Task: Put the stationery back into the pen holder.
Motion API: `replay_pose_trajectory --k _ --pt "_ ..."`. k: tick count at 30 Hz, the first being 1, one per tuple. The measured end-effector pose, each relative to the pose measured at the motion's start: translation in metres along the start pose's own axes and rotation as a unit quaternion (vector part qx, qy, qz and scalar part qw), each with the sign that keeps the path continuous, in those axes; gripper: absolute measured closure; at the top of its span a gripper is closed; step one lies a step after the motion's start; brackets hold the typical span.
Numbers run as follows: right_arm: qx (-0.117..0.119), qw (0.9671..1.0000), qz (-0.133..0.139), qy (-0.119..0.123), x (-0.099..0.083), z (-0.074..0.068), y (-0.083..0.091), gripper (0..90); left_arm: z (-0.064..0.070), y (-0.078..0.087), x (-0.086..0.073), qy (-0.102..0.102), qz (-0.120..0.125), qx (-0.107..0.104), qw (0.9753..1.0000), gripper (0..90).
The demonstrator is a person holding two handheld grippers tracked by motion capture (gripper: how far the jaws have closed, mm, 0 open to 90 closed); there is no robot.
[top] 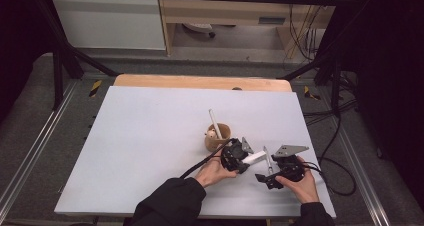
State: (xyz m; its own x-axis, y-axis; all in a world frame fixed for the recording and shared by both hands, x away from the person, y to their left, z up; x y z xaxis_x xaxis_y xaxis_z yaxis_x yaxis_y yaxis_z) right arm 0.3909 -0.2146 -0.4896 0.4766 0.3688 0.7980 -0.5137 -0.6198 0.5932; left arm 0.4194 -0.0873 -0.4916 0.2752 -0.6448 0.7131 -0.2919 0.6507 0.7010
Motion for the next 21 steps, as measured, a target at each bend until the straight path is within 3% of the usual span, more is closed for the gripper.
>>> replay_pose_trajectory --k 8,21 --pt "0.001 1.0 0.002 0.001 0.001 -0.001 0.001 0.7 -0.006 0.019 0.0 0.015 0.007 -0.003 0.9999 66.6" --pt "0.004 0.9998 0.008 0.015 0.011 -0.011 -0.001 0.7 -0.015 0.059 -0.025 0.026 -0.002 -0.006 0.9996 66.6"
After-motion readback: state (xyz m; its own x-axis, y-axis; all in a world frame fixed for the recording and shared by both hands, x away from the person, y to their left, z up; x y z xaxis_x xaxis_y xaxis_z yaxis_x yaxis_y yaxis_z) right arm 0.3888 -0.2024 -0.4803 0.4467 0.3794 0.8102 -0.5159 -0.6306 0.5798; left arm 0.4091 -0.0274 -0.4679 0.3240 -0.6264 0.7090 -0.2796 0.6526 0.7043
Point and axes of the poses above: each handheld gripper's, and its own axes: y roughly backward along the jaws, x roughly out of its top, z roughly to its right, the point moved 7 cm from there along -y, roughly forward along the jaws, and after that the axes turned 8 degrees about z, right-handed, at the moved point
